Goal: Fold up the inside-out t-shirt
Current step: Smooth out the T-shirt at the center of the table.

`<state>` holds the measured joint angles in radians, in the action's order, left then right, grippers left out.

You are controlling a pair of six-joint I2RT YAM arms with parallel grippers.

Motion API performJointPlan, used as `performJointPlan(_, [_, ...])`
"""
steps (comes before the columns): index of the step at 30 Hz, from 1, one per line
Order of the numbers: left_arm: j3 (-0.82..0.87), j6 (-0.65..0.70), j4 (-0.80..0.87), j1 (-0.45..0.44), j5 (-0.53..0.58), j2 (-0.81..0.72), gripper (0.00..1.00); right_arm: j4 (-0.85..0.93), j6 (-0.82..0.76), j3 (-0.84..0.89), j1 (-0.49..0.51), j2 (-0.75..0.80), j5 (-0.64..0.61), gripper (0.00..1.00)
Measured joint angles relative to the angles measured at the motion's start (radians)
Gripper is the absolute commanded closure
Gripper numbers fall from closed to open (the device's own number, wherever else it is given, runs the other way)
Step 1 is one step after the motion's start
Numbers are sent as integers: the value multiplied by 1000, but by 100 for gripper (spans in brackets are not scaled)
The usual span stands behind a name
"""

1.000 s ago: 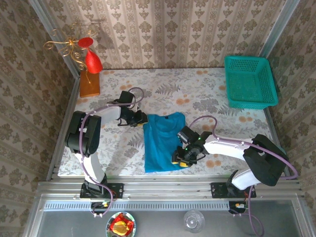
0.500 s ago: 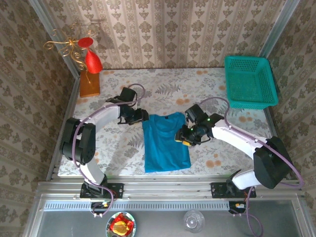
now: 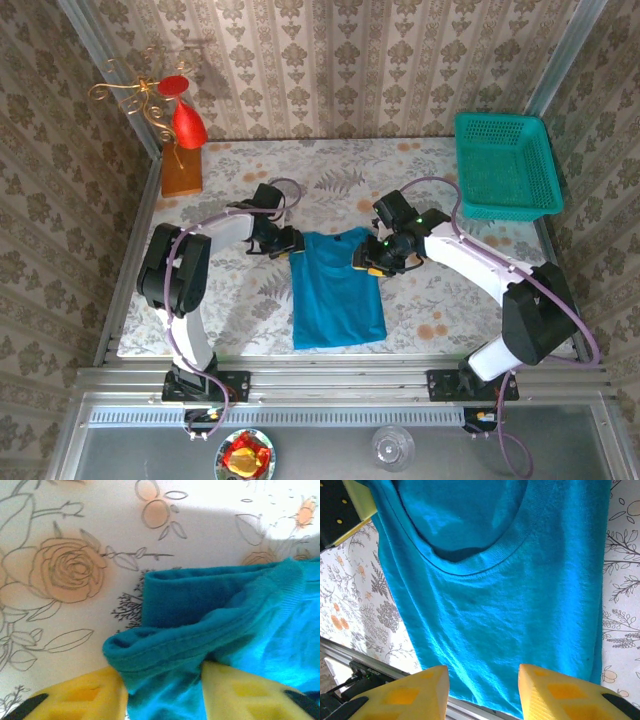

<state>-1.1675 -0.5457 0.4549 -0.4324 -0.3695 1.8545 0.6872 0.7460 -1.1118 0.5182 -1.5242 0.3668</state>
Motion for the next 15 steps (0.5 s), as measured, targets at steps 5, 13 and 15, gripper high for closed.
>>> performJointPlan(5, [-16, 2, -14, 0, -31, 3, 84, 3, -8, 0, 0, -1, 0, 58])
performJointPlan(13, [-18, 2, -45, -12, -91, 2, 100, 11, -11, 0, -3, -1, 0, 59])
performJointPlan(15, [-18, 0, -55, -13, -107, 2, 100, 16, -11, 0, -3, -1, 0, 59])
